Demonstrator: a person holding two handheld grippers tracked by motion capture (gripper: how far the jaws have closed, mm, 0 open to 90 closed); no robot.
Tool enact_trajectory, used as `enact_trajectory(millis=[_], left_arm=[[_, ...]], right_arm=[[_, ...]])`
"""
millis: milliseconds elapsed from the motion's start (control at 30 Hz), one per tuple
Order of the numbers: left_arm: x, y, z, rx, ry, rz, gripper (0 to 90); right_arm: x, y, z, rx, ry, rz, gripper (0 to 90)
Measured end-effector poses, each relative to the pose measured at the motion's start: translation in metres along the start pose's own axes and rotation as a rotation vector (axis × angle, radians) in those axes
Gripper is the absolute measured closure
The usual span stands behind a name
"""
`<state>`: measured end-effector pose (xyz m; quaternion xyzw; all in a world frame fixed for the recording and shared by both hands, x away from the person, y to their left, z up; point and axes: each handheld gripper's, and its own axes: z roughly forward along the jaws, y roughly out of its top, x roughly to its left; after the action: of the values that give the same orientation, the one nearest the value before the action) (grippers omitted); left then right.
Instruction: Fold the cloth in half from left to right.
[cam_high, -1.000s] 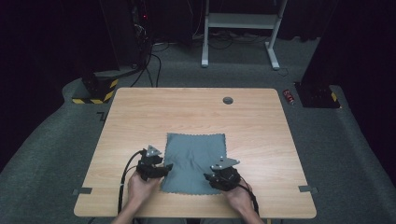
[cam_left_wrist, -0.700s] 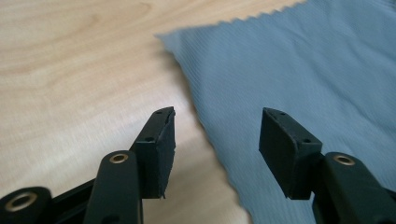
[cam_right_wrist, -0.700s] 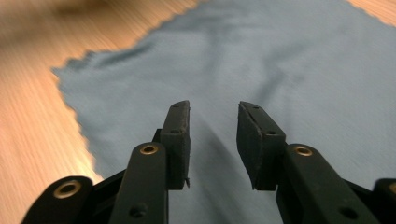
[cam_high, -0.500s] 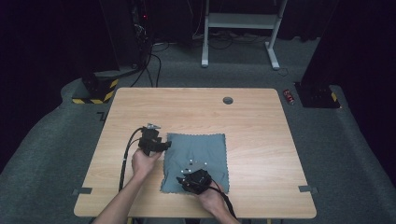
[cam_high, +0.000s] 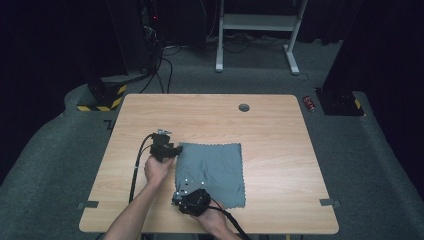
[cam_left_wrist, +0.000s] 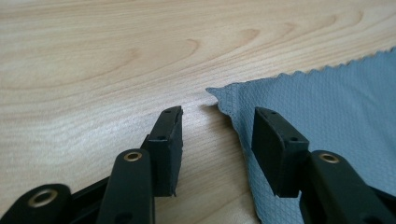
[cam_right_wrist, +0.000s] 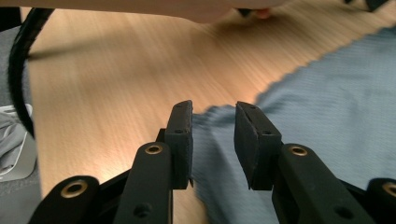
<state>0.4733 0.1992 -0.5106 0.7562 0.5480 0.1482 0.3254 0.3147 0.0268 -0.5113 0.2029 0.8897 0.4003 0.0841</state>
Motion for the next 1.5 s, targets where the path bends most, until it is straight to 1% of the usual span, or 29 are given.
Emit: enact_trajectory(millis=[33, 67, 200, 300, 367, 400, 467, 533, 600, 667, 733, 767, 800, 833, 967, 1167, 1333, 1400, 1500], left_arm=[[-0.002, 0.003, 0.001, 0.015, 0.002, 0.020, 53.8], [-0.004, 0.003, 0.002, 0.007, -0.003, 0.019, 54.3], [-0.005, 0.004, 0.006, -0.011, 0.016, 0.010, 57.0], [-0.003, 0.004, 0.006, -0.018, 0.023, 0.007, 60.2], [-0.001, 0.004, 0.007, -0.021, 0.027, 0.001, 64.0], [-0.001, 0.004, 0.006, -0.021, 0.030, 0.001, 66.1], [-0.002, 0.007, 0.007, 0.002, 0.038, 0.022, 69.9], [-0.006, 0.012, 0.008, 0.035, 0.035, 0.050, 73.5], [-0.011, 0.012, 0.010, 0.032, 0.024, 0.064, 78.1], [-0.013, 0.013, 0.012, 0.029, 0.019, 0.062, 84.7], [-0.012, 0.015, 0.012, 0.044, 0.001, 0.037, 88.7], [-0.010, 0.017, 0.012, 0.058, -0.003, 0.036, 89.0], [-0.010, 0.018, 0.013, 0.063, -0.008, 0.027, 89.3], [-0.010, 0.019, 0.011, 0.062, -0.008, 0.029, 89.5], [-0.008, 0.022, 0.006, 0.037, -0.033, 0.016, 89.7], [-0.004, 0.027, -0.005, 0.013, -0.064, 0.016, 89.7], [0.000, 0.026, -0.009, 0.024, -0.062, 0.022, 89.7], [0.001, 0.026, -0.011, 0.019, -0.065, 0.024, 89.7], [0.003, 0.026, -0.016, 0.015, -0.067, 0.024, 89.8]], right_arm=[[0.002, 0.001, 0.002, 0.005, 0.005, -0.005, 66.7], [0.004, 0.001, 0.004, 0.008, 0.008, -0.016, 66.5], [0.011, 0.001, 0.009, 0.029, 0.017, -0.042, 65.7], [0.015, 0.000, 0.013, 0.046, 0.019, -0.064, 65.8], [0.018, -0.001, 0.014, 0.052, 0.000, -0.088, 69.3], [0.018, -0.001, 0.014, 0.052, -0.005, -0.092, 72.4], [0.019, 0.000, 0.014, 0.058, -0.020, -0.103, 78.1], [0.020, 0.000, 0.014, 0.062, -0.031, -0.105, 82.3], [0.020, 0.000, 0.013, 0.067, -0.047, -0.116, 86.6], [0.021, 0.000, 0.012, 0.071, -0.053, -0.112, 88.5], [0.021, -0.001, 0.012, 0.069, -0.056, -0.111, 88.9], [0.020, -0.001, 0.012, 0.069, -0.055, -0.114, 89.1], [0.020, 0.000, 0.011, 0.068, -0.054, -0.114, 89.2], [0.020, 0.000, 0.010, 0.066, -0.051, -0.108, 89.2], [0.018, 0.002, 0.003, 0.043, -0.045, -0.095, 89.3], [0.017, 0.008, -0.005, 0.021, -0.034, -0.088, 89.5], [0.019, 0.013, -0.010, 0.007, -0.023, -0.090, 89.6], [0.019, 0.014, -0.011, 0.006, -0.015, -0.078, 89.6], [0.020, 0.017, -0.010, 0.005, -0.009, -0.084, 89.6]])
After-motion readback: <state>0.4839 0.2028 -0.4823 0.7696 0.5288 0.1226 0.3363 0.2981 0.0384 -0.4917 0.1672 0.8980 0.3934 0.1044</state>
